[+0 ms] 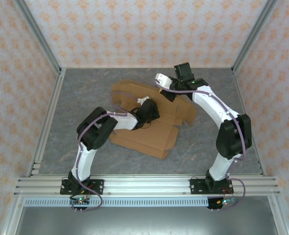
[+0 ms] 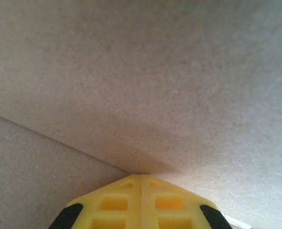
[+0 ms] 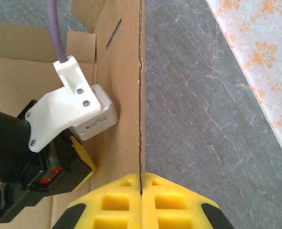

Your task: Fold the paper box

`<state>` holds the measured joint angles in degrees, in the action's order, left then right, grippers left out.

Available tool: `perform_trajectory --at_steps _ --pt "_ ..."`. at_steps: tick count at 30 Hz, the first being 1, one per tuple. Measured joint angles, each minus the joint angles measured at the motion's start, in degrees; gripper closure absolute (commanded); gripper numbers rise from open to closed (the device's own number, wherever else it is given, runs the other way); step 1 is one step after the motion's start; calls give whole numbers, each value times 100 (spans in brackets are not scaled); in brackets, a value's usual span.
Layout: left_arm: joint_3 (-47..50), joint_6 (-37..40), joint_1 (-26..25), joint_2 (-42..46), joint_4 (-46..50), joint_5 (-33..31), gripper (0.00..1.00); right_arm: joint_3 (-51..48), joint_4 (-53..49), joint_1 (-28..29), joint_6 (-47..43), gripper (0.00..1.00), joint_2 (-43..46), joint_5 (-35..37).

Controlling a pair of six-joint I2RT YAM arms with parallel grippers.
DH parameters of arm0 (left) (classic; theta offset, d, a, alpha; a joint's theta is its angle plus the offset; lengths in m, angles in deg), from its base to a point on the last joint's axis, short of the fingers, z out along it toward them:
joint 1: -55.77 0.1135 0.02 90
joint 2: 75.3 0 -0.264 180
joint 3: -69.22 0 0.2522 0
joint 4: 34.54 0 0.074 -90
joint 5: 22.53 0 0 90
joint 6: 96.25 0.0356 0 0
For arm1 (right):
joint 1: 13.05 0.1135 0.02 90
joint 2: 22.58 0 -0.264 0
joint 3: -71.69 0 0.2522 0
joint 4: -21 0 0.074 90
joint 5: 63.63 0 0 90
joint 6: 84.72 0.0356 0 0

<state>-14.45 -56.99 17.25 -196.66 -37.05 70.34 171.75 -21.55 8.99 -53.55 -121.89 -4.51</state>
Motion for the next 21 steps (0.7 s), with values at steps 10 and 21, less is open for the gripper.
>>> perform_trajectory --at_steps 10,21 --pt "79 -13 0 -31 -240 -85 92 -542 492 249 26 100 348 459" --pt "442 42 -9 295 -216 -4 79 -649 640 378 50 100 402 647"
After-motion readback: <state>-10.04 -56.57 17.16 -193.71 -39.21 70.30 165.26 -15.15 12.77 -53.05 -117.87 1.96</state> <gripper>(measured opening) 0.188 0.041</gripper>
